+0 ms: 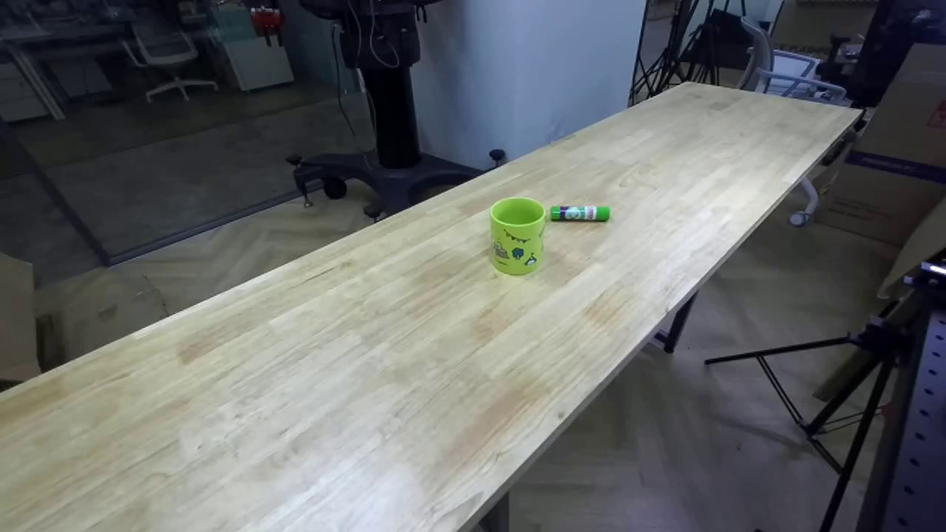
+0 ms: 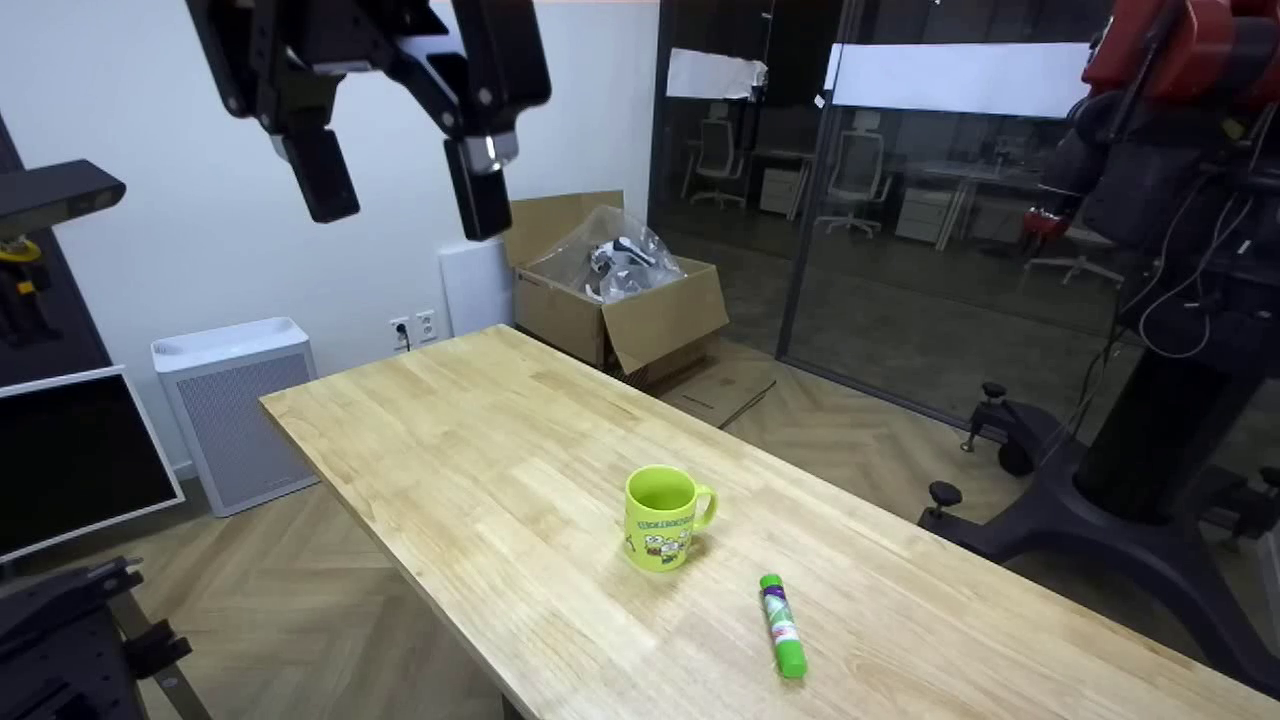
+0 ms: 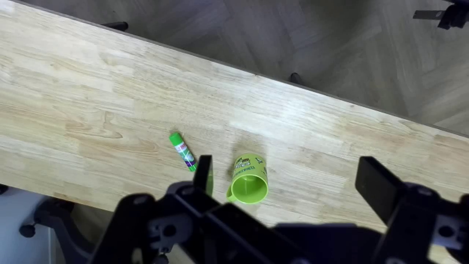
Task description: Put the paper glue in the mug
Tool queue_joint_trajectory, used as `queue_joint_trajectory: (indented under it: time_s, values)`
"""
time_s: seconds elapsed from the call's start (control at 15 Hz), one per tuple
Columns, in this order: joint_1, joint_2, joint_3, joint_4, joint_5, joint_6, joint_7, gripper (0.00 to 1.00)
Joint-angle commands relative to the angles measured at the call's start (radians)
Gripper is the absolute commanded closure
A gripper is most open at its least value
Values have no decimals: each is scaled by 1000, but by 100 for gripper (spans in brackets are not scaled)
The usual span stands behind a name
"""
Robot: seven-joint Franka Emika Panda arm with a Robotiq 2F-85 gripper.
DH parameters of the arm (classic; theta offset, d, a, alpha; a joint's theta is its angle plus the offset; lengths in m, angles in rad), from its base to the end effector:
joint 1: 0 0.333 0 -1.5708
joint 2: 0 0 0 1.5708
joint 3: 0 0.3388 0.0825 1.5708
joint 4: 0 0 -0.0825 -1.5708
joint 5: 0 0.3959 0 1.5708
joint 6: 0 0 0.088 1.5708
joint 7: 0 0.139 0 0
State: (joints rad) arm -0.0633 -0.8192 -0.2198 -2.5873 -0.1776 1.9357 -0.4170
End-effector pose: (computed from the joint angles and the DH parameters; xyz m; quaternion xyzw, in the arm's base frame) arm 0.3086 -0.1126 0.4982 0.9897 0.1194 0.0735 0.0297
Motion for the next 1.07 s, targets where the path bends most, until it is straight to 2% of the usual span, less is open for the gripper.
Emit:
queue_joint_trajectory:
  time_s: [0.0,0.53,0.6,0.8,1.0]
  values:
    - [5,0,-3,3,-3,-4,3,0]
    - [5,0,-3,3,-3,-4,3,0]
    - [4,17,-7,7,-12,36,1,0]
    - [5,142,-63,63,-28,145,-51,0]
    - [20,311,-156,131,-22,262,-188,0]
